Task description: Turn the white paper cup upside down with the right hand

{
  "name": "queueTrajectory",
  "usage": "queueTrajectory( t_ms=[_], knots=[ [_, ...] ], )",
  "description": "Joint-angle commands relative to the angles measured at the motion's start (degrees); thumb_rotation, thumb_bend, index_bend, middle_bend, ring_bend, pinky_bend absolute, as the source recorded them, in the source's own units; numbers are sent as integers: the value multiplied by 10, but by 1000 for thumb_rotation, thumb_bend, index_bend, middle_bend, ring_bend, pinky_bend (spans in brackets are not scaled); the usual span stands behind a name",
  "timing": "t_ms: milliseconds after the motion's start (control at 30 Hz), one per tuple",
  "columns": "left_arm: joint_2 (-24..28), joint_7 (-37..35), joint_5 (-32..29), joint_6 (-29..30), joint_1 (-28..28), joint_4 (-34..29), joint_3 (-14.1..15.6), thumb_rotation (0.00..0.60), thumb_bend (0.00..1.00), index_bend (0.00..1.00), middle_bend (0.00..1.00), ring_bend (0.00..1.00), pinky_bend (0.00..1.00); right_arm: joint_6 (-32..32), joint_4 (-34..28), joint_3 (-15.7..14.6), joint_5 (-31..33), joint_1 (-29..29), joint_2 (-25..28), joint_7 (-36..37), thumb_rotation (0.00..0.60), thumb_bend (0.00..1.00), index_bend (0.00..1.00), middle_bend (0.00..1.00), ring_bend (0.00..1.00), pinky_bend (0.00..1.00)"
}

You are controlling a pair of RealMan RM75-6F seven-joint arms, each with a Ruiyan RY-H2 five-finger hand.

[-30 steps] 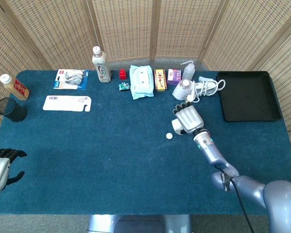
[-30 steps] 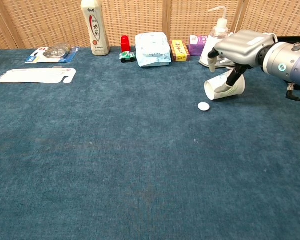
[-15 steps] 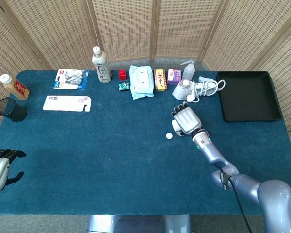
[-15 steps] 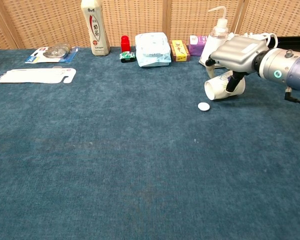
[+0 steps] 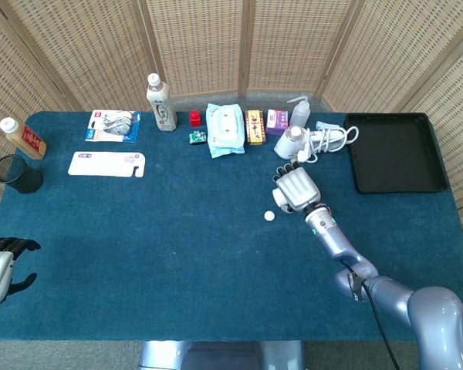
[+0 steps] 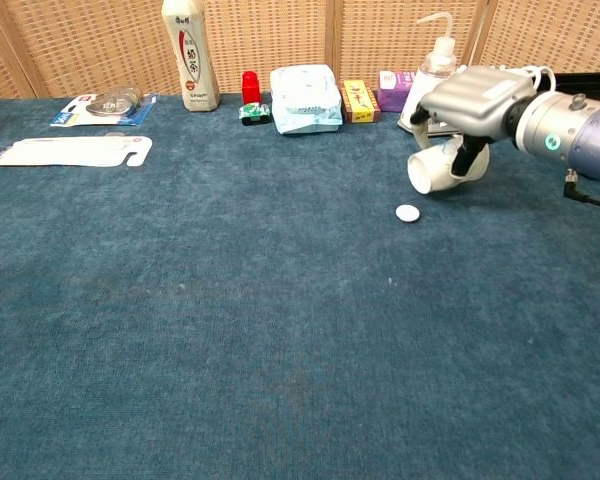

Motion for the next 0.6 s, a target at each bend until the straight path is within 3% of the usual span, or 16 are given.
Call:
queueTrajectory(
  t_ms=[33, 300, 600],
  knots=[
    [0, 1, 1, 0, 0, -1, 0, 600, 205, 368, 403, 273, 200, 2, -56, 44, 45, -15, 18, 64, 468, 225, 499, 325, 302, 185],
    [1, 4, 1, 0, -1, -4, 0, 600, 204, 368, 403, 273, 200, -57, -196, 105, 153, -43, 78, 178, 465, 217, 499, 325, 304, 183],
    [7, 6, 3, 3, 0, -10, 0, 600, 205, 367, 403, 273, 200, -110, -245, 120, 195, -52, 99, 262, 466, 215, 499, 325, 302, 179]
  ],
)
